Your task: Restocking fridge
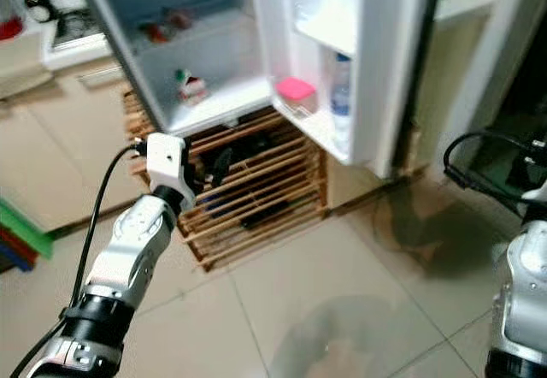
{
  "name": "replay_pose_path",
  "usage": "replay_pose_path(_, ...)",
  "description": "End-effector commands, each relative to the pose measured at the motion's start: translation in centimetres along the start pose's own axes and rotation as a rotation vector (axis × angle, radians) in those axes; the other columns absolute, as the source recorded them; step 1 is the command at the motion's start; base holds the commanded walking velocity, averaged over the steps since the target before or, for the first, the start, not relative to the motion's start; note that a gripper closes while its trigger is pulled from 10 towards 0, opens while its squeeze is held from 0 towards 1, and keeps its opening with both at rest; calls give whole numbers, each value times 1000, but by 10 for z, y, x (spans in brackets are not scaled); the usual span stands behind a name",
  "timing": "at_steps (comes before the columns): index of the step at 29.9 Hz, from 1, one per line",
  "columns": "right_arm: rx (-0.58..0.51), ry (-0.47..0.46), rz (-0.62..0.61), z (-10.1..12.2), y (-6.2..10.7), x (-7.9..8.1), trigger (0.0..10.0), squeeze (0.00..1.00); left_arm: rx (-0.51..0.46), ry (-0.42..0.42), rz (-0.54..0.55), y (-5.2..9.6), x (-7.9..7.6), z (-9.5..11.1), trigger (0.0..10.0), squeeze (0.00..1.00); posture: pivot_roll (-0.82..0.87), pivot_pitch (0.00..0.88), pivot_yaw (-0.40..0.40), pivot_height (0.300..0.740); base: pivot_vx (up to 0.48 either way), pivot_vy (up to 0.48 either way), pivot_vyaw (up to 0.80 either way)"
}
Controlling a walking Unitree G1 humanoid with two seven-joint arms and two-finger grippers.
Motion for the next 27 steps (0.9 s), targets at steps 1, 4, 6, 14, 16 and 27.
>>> replay_pose_path(1, -15, 3, 2, 5, 2, 0, 10000, 122, -16, -13, 2, -4, 2, 6, 10000, 0, -249, 0, 154, 740, 0, 0, 681)
replay_pose_path(4, 14, 1, -13, 0, 3, -2, 10000, 106, -24, -6, 14, -5, 5, 8, 10000, 0, -247, 0, 150, 740, 0, 0, 454)
replay_pose_path(6, 21, 3, -19, -1, 2, -3, 10000, 82, -27, -5, 31, -4, 8, 8, 10000, 0, -245, 0, 149, 740, 302, -319, 0)
replay_pose_path(14, 21, 2, -22, 0, 0, -1, 10000, 78, -28, -8, 48, -5, 10, 8, 10000, 0, -243, 0, 148, 740, 335, -340, 0)
replay_pose_path(16, 23, 2, -23, 0, 0, -1, 10000, 78, -27, -10, 48, -5, 11, 8, 10000, 0, -242, 0, 149, 740, 343, -332, 0)
replay_pose_path(27, 17, 12, -3, 0, -12, 0, 10000, 75, 28, -7, 61, -3, 15, -3, 10000, 0, -229, 0, 138, 740, 217, -151, 0)
Point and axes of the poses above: a point about 5 cm out from each wrist's last joint towards the gripper, its own y axis pointing back from the gripper into the wrist, its own z axis along the axis of the wrist's last joint, x = y × z, the point moved 2 cm from there along -y, pointing out of the wrist towards the gripper, and after that the axes turned 12 degrees about y, right-handed, at the moved point
